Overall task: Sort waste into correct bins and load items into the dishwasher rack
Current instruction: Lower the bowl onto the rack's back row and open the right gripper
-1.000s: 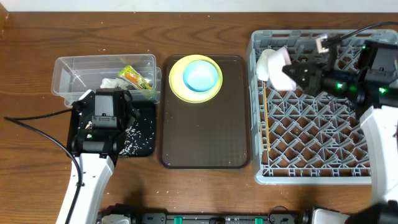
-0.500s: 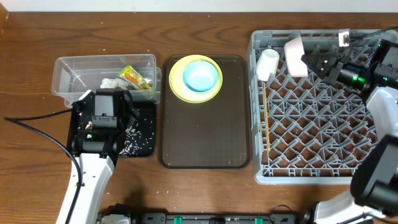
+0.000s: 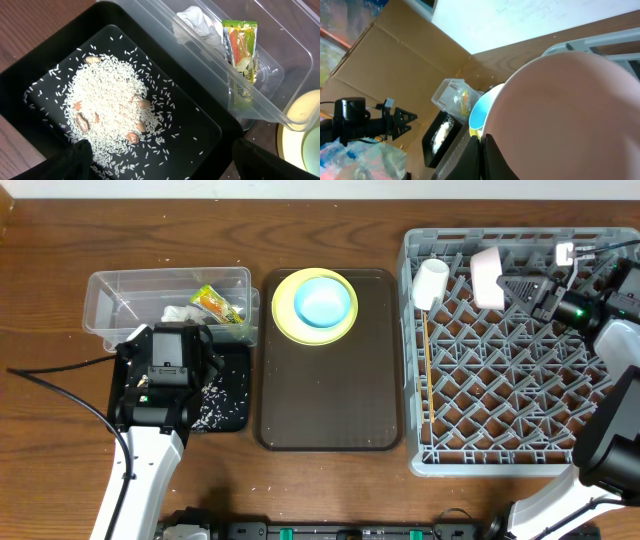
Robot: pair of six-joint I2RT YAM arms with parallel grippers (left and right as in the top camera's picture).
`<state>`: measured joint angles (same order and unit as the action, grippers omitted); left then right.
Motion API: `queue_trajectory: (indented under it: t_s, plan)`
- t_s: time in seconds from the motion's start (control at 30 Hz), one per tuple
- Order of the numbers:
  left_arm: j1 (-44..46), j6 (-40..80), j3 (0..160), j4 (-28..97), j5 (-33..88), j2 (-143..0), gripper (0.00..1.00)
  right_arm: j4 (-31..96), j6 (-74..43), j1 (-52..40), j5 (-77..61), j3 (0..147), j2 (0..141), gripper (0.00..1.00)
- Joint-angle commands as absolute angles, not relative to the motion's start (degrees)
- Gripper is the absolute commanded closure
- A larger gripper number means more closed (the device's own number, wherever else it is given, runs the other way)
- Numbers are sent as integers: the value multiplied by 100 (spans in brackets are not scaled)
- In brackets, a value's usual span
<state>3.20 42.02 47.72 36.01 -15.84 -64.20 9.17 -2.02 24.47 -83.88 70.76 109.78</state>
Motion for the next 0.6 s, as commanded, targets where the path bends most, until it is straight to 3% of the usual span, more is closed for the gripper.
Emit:
queue_trajectory:
  t_s: [0.0,0.07,0.33,0.57]
  plan:
    - [292,4237,4919,3618,-1697,-6442,8,941,-298,2574,-8219,7102,11061,99]
    - [292,4239,4919,3618,-1693,-6442,8,832,-572,2609,-8103,7102,11061,99]
    - [292,4235,4919,3618,-1549,-6442,8,-797,-3514,2585,-8029,7102,11061,99]
    - [292,4235,4919,3618,-1549,-6442,8,-969,-3758,2449,-7999,7102,11061,99]
